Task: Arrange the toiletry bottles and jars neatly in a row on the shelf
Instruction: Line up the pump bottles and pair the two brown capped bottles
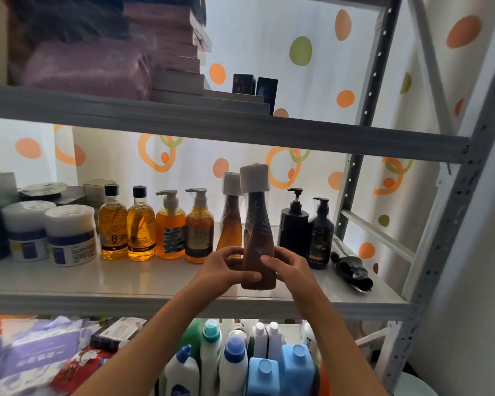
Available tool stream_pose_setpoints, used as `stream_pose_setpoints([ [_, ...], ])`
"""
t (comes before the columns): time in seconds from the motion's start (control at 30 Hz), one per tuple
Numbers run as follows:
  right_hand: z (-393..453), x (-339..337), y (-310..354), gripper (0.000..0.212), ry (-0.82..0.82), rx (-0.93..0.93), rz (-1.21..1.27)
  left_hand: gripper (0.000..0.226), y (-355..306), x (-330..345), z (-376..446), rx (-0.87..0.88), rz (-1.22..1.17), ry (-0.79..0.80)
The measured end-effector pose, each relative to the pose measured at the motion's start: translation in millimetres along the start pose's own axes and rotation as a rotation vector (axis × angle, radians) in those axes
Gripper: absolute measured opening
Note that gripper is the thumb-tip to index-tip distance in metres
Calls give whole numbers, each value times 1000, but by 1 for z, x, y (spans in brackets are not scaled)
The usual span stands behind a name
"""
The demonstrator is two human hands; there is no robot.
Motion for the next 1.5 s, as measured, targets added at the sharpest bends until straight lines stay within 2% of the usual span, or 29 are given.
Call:
stream_pose_setpoints([
  [0.13, 7, 7, 0, 47, 30, -17, -205, 65, 2, -3, 8, 29, 35, -26],
  [0.33, 9, 10, -11, 41, 35, -3, -320, 67, 18, 3, 17, 22, 125, -27],
  [0.6, 25, 2, -25, 42, 28, -4, -450, 52, 16, 13, 27, 32, 397, -40],
  [0.77, 33, -10, -26, 33, -75, -27, -519, 35, 4, 9, 21, 50, 582, -195],
  [1.0, 34, -12, -26, 33, -159, -56, -610, 17, -3, 2, 11, 127, 624, -297],
  [1.2, 34, -10, -31, 34, -199, -66, -603, 8, -5, 8, 11, 196, 671, -326],
  [1.5, 50, -14, -32, 24, -221, -72, -533, 8, -3, 8, 27, 165, 628, -422],
])
Point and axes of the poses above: each hand's wrist, its own z-axis towards the middle knuckle, its own x-axis out of the palm, y = z × x, the point moved 9 cm from there along z, towards the middle knuckle, and after that the axes turned 2 degrees about -y, right-handed, at the moved point
